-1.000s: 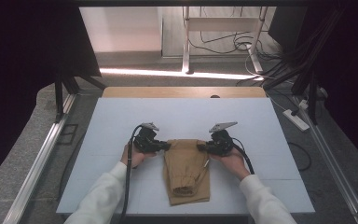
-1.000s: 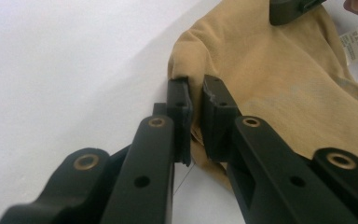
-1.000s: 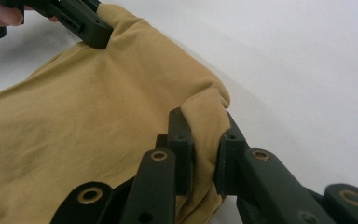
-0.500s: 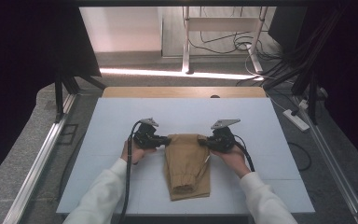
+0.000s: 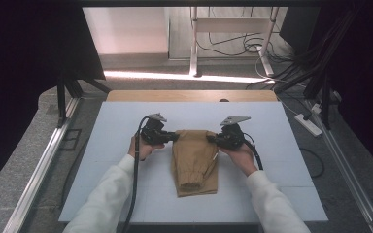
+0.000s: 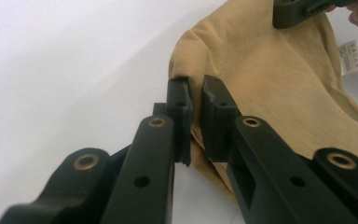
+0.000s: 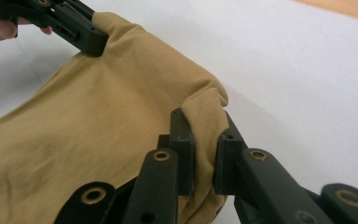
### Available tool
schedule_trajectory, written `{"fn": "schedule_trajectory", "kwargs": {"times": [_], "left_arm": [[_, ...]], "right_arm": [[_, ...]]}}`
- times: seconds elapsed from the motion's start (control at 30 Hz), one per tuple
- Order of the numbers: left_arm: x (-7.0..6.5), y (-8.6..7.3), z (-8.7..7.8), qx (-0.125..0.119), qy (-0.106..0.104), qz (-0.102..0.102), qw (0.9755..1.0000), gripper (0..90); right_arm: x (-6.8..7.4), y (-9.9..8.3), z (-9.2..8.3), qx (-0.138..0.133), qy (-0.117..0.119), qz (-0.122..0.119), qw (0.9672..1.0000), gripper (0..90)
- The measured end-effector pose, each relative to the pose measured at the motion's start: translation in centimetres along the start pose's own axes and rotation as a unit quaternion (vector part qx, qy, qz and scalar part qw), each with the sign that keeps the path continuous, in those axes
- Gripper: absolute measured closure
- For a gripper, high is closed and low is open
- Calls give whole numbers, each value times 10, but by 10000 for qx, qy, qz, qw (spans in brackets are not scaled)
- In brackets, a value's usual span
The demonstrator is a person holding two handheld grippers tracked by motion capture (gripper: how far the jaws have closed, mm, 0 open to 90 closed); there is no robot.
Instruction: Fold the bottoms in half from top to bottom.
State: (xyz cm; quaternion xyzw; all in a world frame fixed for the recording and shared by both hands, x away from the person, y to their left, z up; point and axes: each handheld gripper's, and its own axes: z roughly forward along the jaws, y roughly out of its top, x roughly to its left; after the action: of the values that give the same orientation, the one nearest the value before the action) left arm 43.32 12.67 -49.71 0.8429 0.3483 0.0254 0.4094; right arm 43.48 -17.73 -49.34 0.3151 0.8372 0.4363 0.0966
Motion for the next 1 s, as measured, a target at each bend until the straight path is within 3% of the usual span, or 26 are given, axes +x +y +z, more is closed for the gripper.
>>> {"fn": "schedule_trajectory", "kwargs": {"times": [0.57,1.0], "left_arm": [[20,32,0,-98,236,213,9994,817],[26,33,8,-63,282,169,9994,809]], "right_arm": [[-18,25,8,-222,-381,4,9990,817],[-27,23,16,-193,-397,121,9990,815]]}}
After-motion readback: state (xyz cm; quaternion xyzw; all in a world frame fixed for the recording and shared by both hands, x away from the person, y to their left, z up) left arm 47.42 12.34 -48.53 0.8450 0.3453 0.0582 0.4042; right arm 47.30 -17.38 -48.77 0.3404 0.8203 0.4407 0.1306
